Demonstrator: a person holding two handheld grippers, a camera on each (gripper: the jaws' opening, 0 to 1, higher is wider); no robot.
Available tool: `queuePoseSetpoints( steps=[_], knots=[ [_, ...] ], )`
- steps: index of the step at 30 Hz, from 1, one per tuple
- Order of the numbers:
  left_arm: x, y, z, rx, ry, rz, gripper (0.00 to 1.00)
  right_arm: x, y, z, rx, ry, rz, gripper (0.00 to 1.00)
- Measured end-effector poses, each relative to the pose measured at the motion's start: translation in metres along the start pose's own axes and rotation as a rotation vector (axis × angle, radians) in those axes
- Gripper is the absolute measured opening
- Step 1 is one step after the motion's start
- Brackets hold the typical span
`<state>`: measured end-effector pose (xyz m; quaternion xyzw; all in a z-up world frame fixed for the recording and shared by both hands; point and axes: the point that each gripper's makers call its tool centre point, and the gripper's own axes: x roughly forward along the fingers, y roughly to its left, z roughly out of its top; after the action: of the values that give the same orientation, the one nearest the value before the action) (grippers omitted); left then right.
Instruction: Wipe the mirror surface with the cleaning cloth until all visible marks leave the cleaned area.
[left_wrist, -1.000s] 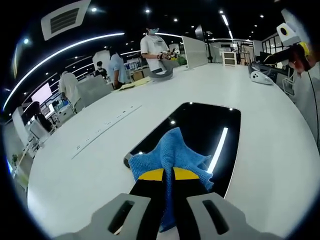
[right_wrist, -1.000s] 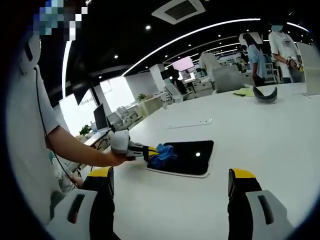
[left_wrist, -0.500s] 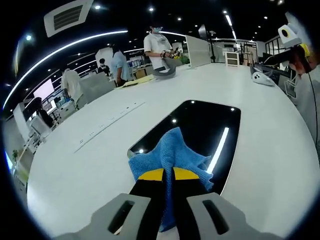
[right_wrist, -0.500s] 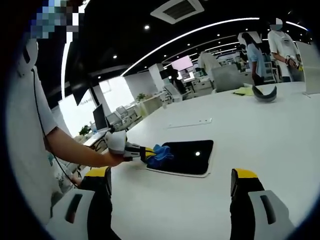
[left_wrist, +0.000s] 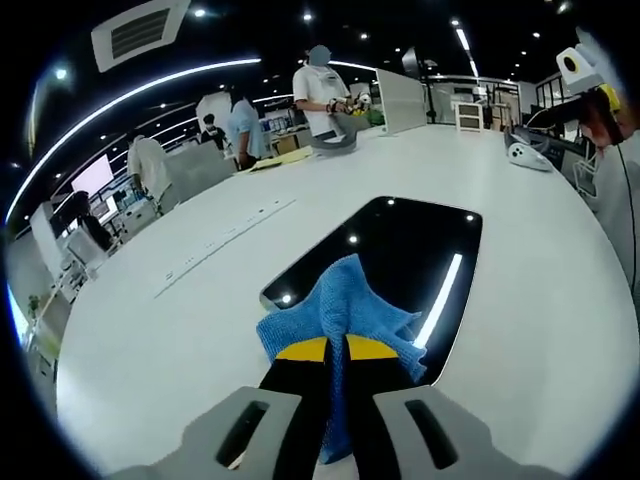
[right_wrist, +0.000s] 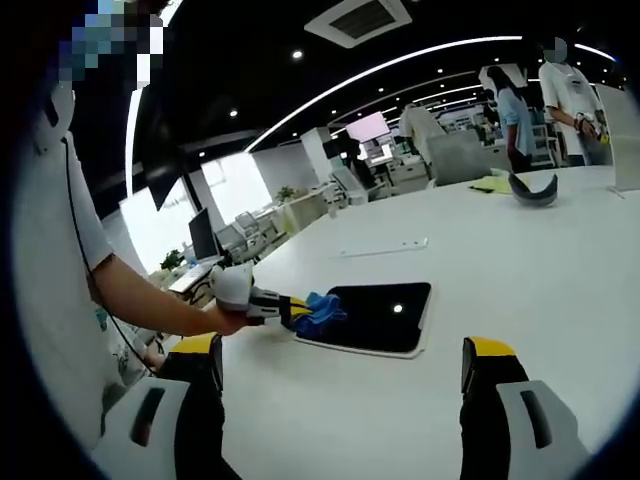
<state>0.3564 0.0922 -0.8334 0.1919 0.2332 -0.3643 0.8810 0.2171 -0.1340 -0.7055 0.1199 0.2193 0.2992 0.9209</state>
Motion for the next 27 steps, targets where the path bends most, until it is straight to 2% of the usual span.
queuePoseSetpoints(
  steps=[27],
  knots=[
    [-0.005, -0.015, 0.0, -0.001, -0.013, -0.02, 0.02, -0.002, -0.003, -0.004, 0.003, -0.008, -0.011, 0.99]
  ],
)
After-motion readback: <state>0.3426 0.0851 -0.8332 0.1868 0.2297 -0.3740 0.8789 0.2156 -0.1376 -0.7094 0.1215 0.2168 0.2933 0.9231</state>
